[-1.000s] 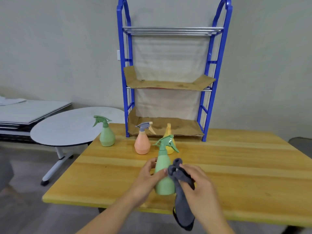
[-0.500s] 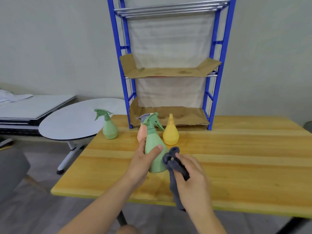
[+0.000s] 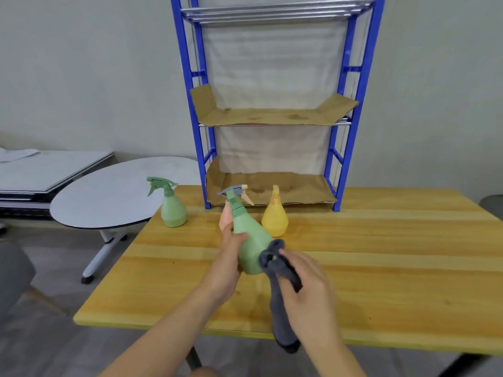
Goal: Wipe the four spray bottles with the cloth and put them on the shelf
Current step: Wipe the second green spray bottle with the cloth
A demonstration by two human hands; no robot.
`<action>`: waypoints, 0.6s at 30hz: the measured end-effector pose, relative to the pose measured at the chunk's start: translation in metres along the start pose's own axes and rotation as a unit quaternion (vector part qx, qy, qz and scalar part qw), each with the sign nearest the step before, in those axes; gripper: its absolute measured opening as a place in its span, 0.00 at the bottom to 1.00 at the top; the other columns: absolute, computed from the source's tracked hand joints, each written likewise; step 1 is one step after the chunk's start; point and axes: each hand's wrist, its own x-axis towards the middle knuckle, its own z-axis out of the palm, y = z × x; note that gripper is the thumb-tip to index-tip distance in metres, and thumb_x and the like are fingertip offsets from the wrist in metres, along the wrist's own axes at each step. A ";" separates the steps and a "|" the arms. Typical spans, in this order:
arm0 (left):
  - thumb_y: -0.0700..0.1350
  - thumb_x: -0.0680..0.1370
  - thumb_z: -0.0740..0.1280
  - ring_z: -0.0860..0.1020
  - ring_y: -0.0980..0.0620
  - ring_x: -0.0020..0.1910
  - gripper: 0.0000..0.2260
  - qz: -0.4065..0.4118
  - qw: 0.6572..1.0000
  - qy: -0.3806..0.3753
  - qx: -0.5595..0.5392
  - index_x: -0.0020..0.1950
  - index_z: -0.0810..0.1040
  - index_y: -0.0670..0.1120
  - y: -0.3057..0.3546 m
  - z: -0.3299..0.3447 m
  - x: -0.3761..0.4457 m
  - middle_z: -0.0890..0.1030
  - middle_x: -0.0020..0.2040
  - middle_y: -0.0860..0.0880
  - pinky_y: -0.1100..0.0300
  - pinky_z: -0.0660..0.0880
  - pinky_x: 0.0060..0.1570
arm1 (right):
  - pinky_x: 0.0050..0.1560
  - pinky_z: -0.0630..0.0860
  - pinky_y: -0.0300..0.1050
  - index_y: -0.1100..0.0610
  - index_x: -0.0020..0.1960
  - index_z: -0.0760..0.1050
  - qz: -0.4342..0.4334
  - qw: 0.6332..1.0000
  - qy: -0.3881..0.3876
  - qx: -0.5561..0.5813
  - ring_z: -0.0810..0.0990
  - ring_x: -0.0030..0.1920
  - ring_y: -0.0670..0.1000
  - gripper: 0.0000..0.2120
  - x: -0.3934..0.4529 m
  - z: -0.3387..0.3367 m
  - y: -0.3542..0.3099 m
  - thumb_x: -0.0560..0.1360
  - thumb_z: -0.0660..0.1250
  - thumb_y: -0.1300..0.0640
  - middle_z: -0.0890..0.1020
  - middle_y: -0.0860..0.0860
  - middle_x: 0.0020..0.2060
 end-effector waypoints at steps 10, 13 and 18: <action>0.46 0.76 0.71 0.83 0.47 0.53 0.21 -0.055 0.998 -0.014 0.010 0.67 0.75 0.42 0.011 -0.022 0.000 0.84 0.57 0.42 0.52 0.78 0.50 | 0.54 0.66 0.25 0.50 0.56 0.79 0.011 0.999 -0.023 0.022 0.75 0.57 0.38 0.15 0.006 0.009 -0.002 0.73 0.72 0.63 0.76 0.29 0.52; 0.50 0.68 0.75 0.84 0.47 0.51 0.30 -0.055 0.998 -0.001 0.004 0.68 0.73 0.45 0.012 -0.025 0.000 0.83 0.57 0.41 0.54 0.80 0.45 | 0.55 0.68 0.28 0.50 0.57 0.79 -0.038 0.997 -0.065 0.015 0.76 0.57 0.41 0.14 0.002 0.018 -0.012 0.72 0.70 0.59 0.78 0.33 0.53; 0.45 0.74 0.76 0.84 0.46 0.54 0.26 -0.042 0.999 0.024 0.003 0.69 0.70 0.46 0.015 -0.022 -0.002 0.82 0.60 0.42 0.49 0.81 0.53 | 0.52 0.67 0.28 0.48 0.54 0.78 0.017 0.999 -0.036 0.020 0.76 0.54 0.40 0.12 0.012 0.019 -0.007 0.73 0.71 0.61 0.77 0.31 0.50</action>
